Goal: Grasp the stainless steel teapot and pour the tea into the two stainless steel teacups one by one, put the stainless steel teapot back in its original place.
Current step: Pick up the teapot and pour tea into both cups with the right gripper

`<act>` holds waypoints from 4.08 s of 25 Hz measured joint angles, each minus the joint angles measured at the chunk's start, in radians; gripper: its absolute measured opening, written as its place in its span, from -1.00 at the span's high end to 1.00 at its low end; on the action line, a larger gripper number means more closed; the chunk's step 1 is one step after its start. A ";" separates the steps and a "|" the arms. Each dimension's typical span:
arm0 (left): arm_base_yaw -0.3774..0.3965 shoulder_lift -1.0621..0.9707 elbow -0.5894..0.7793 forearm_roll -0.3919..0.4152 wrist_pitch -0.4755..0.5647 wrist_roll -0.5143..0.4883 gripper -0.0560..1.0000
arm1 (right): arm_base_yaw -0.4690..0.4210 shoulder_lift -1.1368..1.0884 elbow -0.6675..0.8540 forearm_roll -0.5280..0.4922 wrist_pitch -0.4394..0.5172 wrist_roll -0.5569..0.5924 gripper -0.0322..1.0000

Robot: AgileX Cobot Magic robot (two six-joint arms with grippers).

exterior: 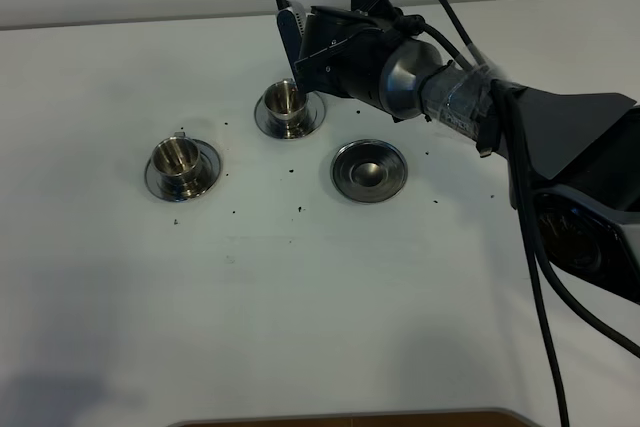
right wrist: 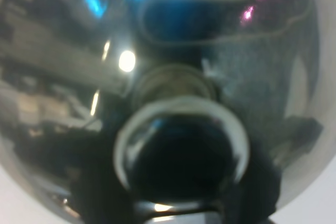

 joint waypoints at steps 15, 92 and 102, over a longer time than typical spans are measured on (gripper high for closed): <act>0.000 0.000 0.000 0.000 0.000 0.000 0.15 | 0.018 0.000 0.000 -0.105 -0.009 -0.011 0.57; 0.000 0.000 0.000 0.000 0.000 0.000 0.15 | 0.058 -0.023 -0.297 0.459 0.234 0.508 0.57; 0.000 0.000 0.000 0.000 0.000 0.000 0.15 | 0.053 -0.180 -0.187 0.742 0.236 0.669 0.57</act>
